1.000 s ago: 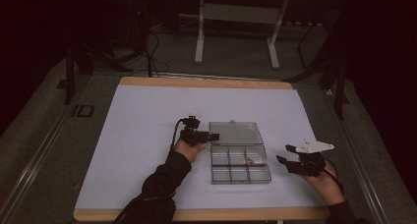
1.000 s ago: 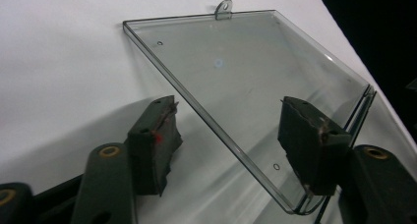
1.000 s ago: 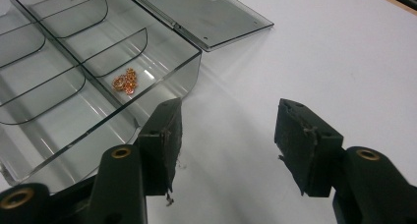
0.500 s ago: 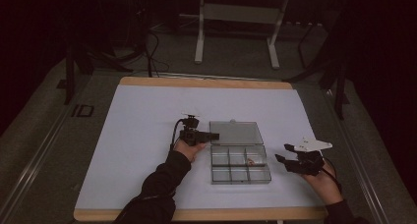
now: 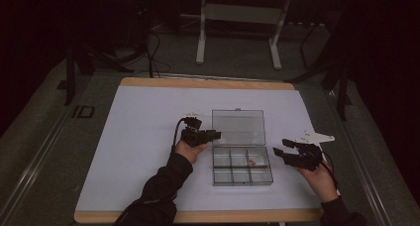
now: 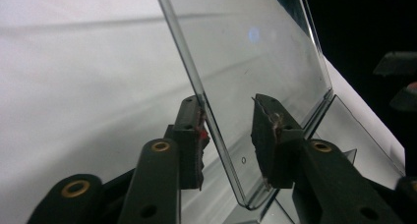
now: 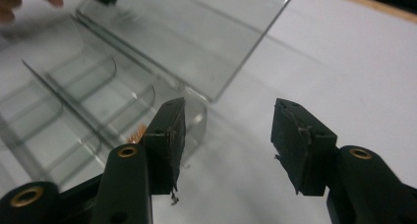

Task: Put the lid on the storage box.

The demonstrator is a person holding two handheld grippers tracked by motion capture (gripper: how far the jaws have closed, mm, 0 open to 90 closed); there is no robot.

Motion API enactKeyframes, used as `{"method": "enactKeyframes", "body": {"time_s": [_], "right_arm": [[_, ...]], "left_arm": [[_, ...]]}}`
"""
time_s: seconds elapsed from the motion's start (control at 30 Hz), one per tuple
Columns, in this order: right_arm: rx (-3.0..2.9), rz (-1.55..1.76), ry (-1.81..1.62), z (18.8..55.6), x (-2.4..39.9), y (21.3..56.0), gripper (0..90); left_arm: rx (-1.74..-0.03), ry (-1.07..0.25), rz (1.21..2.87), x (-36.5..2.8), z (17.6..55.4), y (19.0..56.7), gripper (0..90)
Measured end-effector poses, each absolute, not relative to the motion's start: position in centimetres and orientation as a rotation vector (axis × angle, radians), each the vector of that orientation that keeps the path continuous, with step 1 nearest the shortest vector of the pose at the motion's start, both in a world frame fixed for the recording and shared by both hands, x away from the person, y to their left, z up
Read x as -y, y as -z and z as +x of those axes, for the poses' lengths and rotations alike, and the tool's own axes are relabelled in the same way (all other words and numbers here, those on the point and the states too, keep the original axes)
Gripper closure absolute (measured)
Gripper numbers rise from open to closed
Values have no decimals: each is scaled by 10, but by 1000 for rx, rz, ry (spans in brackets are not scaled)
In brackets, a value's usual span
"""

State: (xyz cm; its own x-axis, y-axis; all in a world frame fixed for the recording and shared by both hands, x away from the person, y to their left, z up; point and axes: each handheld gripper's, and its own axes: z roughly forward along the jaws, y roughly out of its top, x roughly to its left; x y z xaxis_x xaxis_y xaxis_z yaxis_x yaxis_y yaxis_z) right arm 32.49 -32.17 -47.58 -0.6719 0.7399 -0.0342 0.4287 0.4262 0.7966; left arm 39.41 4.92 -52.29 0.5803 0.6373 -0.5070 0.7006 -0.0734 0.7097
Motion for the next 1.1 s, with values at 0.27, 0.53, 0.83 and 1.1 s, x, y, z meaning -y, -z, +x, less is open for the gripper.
{"method": "enactKeyframes", "body": {"time_s": [0.27, 0.53, 0.83, 1.1], "right_arm": [[-2299, 1013, -1173, 343, 310, 471, 495], [-2307, 1019, -1157, 362, 303, 474, 565], [-2320, 1015, -1171, 372, 300, 475, 713], [-2339, 971, -1163, 372, 292, 474, 751]], "left_arm": [[-1017, -15, 1796, -52, 382, 513, 759], [-962, -86, 1832, -52, 374, 507, 795], [-916, -107, 1836, -53, 371, 507, 799], [-895, -125, 1826, -56, 369, 502, 796]]}}
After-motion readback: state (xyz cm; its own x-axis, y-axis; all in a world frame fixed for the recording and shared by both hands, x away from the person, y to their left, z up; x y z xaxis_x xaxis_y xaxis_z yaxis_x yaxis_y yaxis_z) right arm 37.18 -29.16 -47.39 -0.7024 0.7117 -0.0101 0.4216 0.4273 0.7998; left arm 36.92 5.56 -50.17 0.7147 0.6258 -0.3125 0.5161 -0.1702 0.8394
